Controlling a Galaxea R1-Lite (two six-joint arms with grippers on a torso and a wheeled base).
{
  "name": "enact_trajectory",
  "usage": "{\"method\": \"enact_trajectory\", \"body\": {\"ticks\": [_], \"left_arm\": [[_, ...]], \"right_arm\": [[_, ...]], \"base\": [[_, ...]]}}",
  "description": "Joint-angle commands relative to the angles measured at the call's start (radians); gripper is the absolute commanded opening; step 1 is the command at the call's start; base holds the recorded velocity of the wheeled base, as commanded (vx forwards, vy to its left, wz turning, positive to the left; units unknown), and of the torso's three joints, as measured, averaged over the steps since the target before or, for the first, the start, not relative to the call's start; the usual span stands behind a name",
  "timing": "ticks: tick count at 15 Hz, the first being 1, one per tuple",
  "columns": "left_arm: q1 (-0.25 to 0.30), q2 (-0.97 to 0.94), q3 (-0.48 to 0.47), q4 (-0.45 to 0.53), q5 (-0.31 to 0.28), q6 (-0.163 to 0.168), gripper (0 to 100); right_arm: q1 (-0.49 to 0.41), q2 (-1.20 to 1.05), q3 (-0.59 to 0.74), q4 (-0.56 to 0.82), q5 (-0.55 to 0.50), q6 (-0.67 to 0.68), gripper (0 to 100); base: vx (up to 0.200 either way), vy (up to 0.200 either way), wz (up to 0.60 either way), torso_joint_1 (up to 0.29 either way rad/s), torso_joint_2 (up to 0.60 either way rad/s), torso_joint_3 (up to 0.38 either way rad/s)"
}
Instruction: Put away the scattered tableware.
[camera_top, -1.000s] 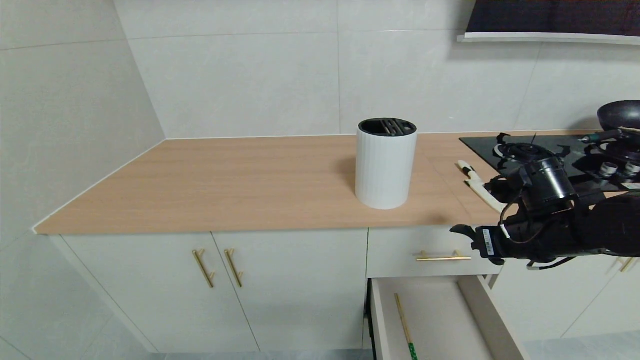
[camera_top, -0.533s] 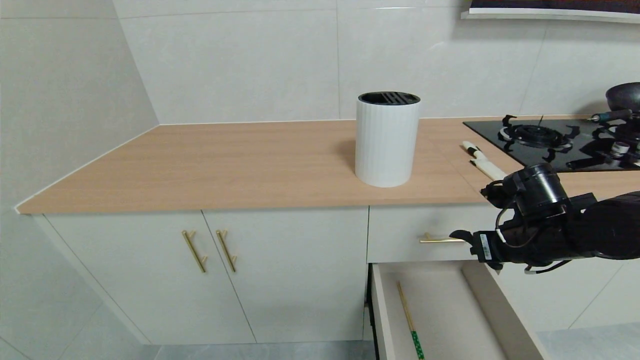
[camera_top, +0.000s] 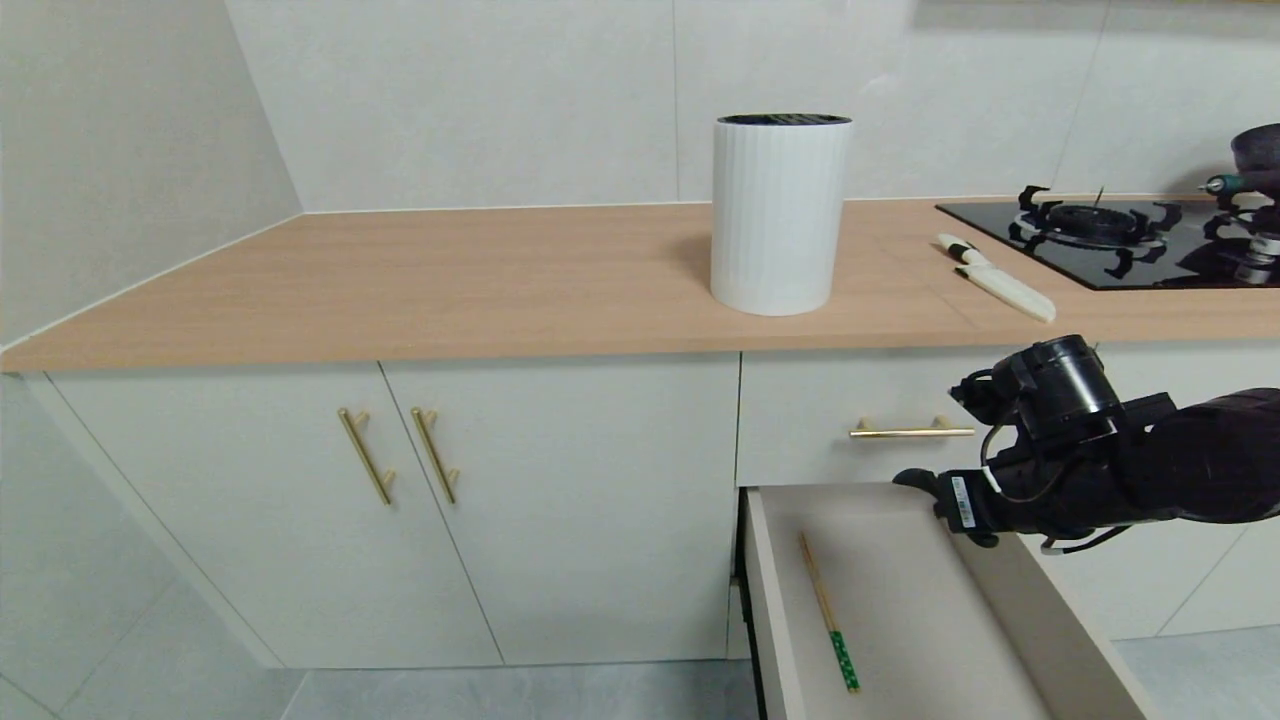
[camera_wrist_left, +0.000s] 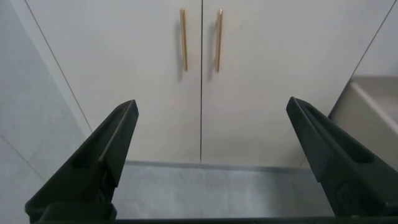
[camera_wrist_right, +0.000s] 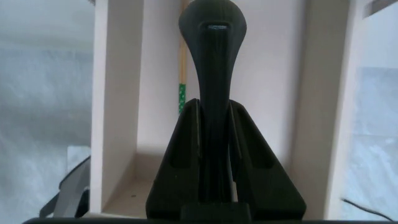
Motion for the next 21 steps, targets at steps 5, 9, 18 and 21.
{"method": "enact_trajectory", "body": {"ticks": [5,9,18,21], "left_arm": [[0.000,0.001,0.000,0.001,0.000,-0.001,100],[0.000,0.001,-0.001,0.001,0.000,-0.001,100],[0.000,0.001,0.000,0.001,0.000,-0.001,100],[0.000,0.001,0.000,0.001,0.000,-0.001,100]], "right_arm": [[0.002,0.028,0.000,0.000,0.000,0.000,0],[0.008,0.063,0.013,-0.007,0.002,-0.006,0],[0.031,0.322,0.049,-0.205,-0.024,-0.008,0],[0.027,0.431,0.052,-0.354,-0.092,-0.002,0]], "base": [[0.000,0.000,0.00,-0.089,0.45,0.365],[0.000,0.000,0.00,-0.024,0.29,0.256],[0.000,0.000,0.00,0.000,0.01,0.005],[0.000,0.000,0.00,0.000,0.00,0.000]]}}
